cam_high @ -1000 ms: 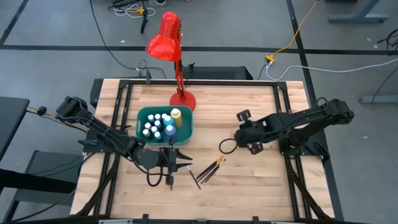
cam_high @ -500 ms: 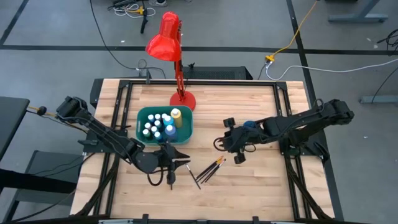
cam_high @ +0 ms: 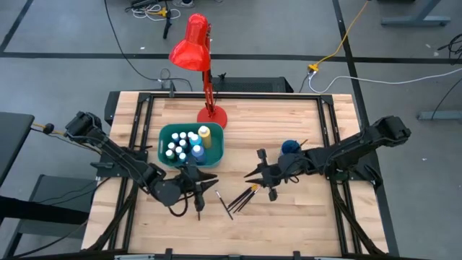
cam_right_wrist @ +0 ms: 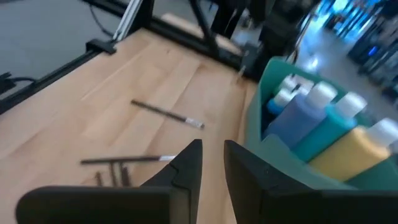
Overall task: Pick & Place Paint Supplies
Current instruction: Put the black silver paint brush into the blue cup
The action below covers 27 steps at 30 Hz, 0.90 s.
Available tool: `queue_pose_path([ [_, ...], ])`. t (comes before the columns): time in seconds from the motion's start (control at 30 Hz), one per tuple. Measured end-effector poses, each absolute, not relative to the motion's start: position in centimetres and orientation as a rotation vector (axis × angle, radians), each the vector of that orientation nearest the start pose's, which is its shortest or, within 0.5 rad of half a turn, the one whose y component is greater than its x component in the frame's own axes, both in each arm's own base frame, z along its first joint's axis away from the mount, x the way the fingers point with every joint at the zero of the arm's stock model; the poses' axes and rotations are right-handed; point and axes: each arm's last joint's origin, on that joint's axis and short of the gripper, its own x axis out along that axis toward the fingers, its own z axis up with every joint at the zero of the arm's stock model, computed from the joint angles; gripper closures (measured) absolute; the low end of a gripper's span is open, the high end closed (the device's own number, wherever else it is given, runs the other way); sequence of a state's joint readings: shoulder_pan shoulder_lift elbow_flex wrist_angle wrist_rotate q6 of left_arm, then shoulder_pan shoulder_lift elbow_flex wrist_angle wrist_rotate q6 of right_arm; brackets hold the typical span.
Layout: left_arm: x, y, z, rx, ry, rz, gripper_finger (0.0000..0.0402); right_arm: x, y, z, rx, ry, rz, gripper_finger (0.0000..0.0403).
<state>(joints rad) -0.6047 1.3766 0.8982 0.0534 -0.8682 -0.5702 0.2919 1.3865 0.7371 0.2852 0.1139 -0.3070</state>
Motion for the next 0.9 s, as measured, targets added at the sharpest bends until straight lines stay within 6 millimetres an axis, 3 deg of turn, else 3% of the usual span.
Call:
queue_pose_path([
  [0.23, 25.5, -14.6, 26.9, -0.258, 0.215, 0.352, 0.0319, 28.6, 7.6, 23.6, -0.420, 0.238, 0.202, 0.0325],
  [0.57, 25.8, -14.6, 28.1, -0.225, 0.176, 0.384, 0.0320, 28.5, 7.3, 23.2, -0.405, 0.278, 0.198, 0.0325],
  [0.8, 28.1, -16.3, 30.0, -0.099, 0.204, 0.367, 0.0320, 28.6, 7.3, 23.4, -0.459, 0.253, 0.202, 0.0325],
  [0.9, 29.2, -17.0, 29.9, -0.040, 0.281, 0.380, 0.0320, 28.6, 7.3, 23.6, -0.456, 0.231, 0.198, 0.0325],
])
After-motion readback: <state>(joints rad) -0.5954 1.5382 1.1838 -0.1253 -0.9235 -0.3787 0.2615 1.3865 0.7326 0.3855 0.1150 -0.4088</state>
